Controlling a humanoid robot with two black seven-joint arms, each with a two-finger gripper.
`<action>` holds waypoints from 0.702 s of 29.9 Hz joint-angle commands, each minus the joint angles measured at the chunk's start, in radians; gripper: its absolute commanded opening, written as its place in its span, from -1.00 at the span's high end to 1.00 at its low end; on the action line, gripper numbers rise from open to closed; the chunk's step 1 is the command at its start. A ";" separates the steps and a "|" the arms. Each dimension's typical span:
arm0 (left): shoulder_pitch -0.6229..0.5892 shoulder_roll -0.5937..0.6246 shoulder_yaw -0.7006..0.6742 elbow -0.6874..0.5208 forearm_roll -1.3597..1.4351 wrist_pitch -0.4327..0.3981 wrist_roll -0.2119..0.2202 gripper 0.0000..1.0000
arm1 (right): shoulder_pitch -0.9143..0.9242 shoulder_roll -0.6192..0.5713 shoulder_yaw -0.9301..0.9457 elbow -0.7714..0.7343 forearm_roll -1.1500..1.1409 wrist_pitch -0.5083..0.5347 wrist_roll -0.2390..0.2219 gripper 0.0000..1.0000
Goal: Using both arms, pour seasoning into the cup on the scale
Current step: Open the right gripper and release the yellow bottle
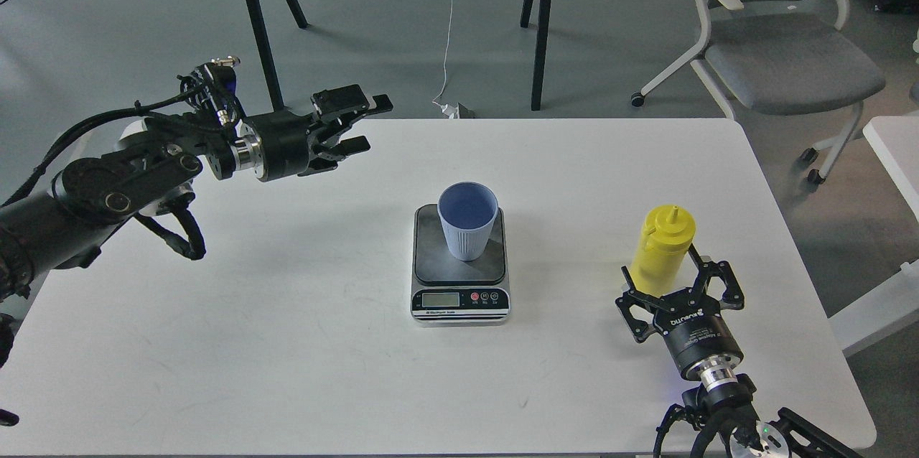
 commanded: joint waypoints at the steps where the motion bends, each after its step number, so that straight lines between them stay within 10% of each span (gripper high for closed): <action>1: 0.000 -0.001 0.000 0.000 0.000 0.000 0.000 -0.99 | -0.005 -0.004 0.000 0.008 0.000 0.000 -0.002 -0.97; 21: 0.003 -0.001 0.000 0.004 0.000 0.000 0.000 -0.99 | -0.068 -0.045 0.003 0.080 0.000 0.000 0.002 -0.97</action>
